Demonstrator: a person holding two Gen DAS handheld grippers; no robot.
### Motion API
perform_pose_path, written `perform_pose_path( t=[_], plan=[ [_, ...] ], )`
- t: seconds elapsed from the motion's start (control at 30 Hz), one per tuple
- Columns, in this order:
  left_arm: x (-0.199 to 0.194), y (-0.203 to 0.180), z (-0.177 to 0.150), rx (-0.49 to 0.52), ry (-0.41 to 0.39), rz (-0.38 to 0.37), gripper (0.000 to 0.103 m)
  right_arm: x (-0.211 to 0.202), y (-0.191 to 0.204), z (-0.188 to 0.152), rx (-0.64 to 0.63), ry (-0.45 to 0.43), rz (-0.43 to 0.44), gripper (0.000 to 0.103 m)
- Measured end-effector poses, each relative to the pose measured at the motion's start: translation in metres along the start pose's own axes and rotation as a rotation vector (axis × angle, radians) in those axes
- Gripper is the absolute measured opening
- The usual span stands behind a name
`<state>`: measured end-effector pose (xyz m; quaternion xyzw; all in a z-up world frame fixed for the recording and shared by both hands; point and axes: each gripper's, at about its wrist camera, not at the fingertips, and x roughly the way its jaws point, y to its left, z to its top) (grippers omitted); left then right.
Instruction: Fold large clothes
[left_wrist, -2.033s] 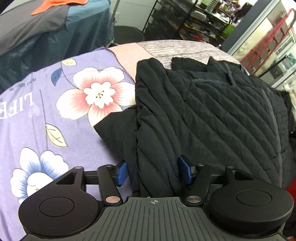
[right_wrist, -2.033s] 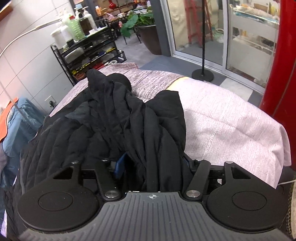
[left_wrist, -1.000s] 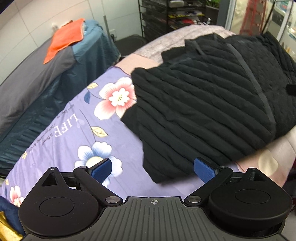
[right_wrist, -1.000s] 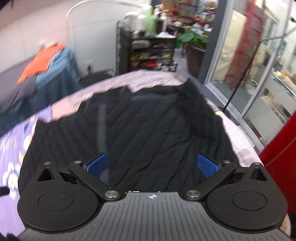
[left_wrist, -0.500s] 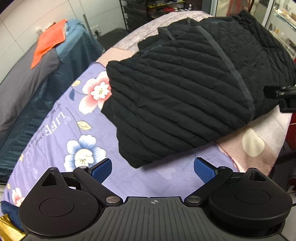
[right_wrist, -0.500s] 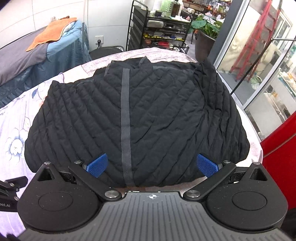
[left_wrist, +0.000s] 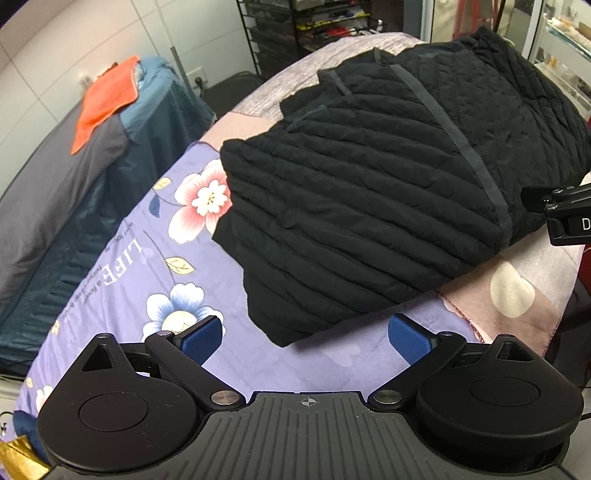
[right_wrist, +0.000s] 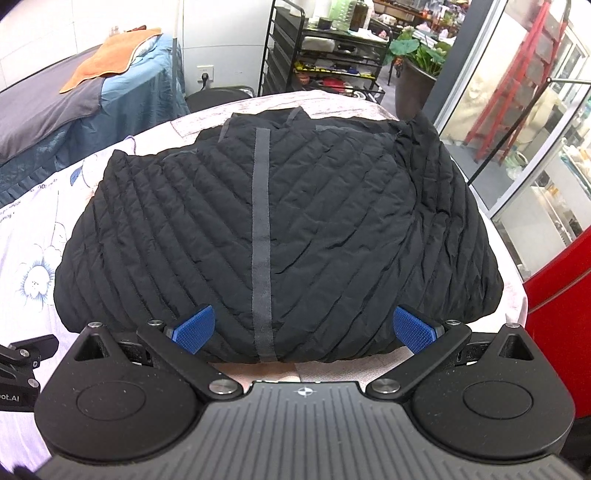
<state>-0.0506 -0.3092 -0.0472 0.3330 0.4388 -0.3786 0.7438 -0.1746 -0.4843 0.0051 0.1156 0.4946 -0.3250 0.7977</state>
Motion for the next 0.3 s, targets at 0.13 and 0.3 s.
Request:
perform_pose_path(
  t=[0.13,0.3],
  plan=[
    [-0.0029,0.0004,-0.0015,0.001,-0.035,-0.009,0.103,0.0003,0.0003,-0.0002,-0.001,0.001,0.002,0.102],
    [-0.0028,-0.0005,0.0001,-0.009,-0.029,-0.039,0.103,0.0006,0.0009,-0.0009,-0.005,0.000,0.001,0.102]
  ],
)
